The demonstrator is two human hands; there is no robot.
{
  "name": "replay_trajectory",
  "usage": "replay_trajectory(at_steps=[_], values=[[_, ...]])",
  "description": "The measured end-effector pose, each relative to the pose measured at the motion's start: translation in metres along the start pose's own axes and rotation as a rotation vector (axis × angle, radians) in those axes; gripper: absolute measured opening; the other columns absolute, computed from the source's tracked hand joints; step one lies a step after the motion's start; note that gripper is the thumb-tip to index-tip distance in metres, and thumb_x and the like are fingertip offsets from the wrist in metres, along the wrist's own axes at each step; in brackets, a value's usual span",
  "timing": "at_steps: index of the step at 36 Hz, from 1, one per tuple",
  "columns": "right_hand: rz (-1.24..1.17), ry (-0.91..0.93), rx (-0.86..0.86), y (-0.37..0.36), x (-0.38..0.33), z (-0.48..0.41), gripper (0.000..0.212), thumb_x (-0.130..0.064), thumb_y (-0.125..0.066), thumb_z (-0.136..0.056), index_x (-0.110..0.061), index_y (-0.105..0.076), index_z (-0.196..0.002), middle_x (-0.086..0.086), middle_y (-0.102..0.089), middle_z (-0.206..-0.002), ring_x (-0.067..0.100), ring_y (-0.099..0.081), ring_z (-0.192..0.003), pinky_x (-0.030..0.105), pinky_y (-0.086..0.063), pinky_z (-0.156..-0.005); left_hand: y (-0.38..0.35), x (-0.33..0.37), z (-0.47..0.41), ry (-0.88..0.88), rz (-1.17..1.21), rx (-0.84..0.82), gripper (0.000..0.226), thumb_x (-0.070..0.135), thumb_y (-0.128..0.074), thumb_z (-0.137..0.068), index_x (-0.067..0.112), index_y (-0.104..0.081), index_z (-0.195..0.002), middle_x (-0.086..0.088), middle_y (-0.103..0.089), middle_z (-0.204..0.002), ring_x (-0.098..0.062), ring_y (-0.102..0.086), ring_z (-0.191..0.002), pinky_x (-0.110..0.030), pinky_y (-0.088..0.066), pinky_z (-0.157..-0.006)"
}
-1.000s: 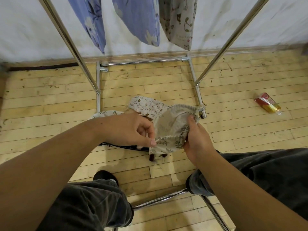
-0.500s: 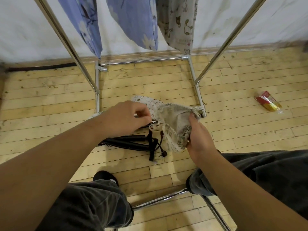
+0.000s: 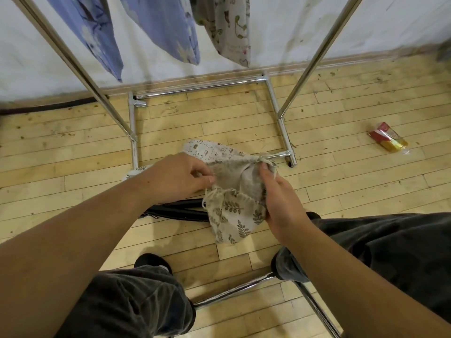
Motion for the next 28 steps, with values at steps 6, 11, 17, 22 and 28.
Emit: replay_trajectory(at_steps=[6,11,17,22,28], values=[[0.209,0.082,0.059,0.013,-0.003,-0.004,0.038,-0.052,-0.054,-0.103,-0.020,-0.073,-0.103,0.007,-0.078,-0.097,0.028,-0.076,-0.092,0.046,-0.063,-0.084,0.018,-0.012,-0.007,0.128,-0.023,0.133,0.025,0.046,-0.068,-0.094,0.027,-0.079,-0.083,0.014,-0.060,-0.048,-0.001,-0.045,-0.034,-0.018,-0.036,-0.045],[0.340,0.139,0.101,0.021,-0.007,-0.011,0.039,-0.046,-0.053,-0.104,-0.014,-0.073,-0.094,0.022,-0.072,-0.097,0.049,-0.068,-0.091,0.063,-0.058,-0.076,0.013,-0.008,-0.012,0.139,-0.072,0.106,0.017,0.026,-0.070,-0.089,0.036,-0.079,-0.099,0.013,-0.072,-0.119,-0.003,-0.056,-0.041,-0.012,-0.041,-0.047],[0.464,0.125,0.144,0.039,0.002,-0.036,0.024,-0.026,-0.050,-0.107,-0.026,-0.072,-0.097,-0.009,-0.067,-0.097,0.025,-0.070,-0.094,0.050,-0.060,-0.084,0.007,0.005,-0.015,0.139,-0.190,0.052,0.057,0.022,-0.071,-0.089,0.038,-0.057,-0.142,0.002,-0.055,-0.147,0.001,-0.046,-0.057,-0.013,-0.032,-0.052],[0.328,0.074,0.093,0.040,0.014,-0.054,0.023,-0.023,-0.050,-0.106,-0.024,-0.071,-0.097,-0.005,-0.062,-0.080,0.029,-0.063,-0.073,0.036,-0.053,-0.062,-0.002,0.008,-0.022,0.133,-0.173,0.004,0.074,0.020,-0.071,-0.090,0.039,-0.040,-0.154,0.003,-0.047,-0.139,-0.008,-0.050,-0.083,-0.015,-0.032,-0.059],[0.032,-0.014,-0.106,0.050,0.035,-0.078,0.016,-0.024,-0.065,-0.098,-0.020,-0.075,-0.110,0.007,-0.073,-0.103,0.020,-0.065,-0.081,0.037,-0.054,-0.071,0.003,0.002,-0.035,0.262,-0.113,0.029,0.072,0.018,-0.068,-0.092,0.039,-0.039,-0.154,-0.002,-0.045,-0.155,-0.006,-0.056,-0.062,-0.018,-0.038,-0.049]])
Point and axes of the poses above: each hand's wrist, its own z-axis away from the middle knuckle, its own y-axis out of the back of the hand, x = y × z, the point moved 9 cm from there along -z, towards the middle knuckle
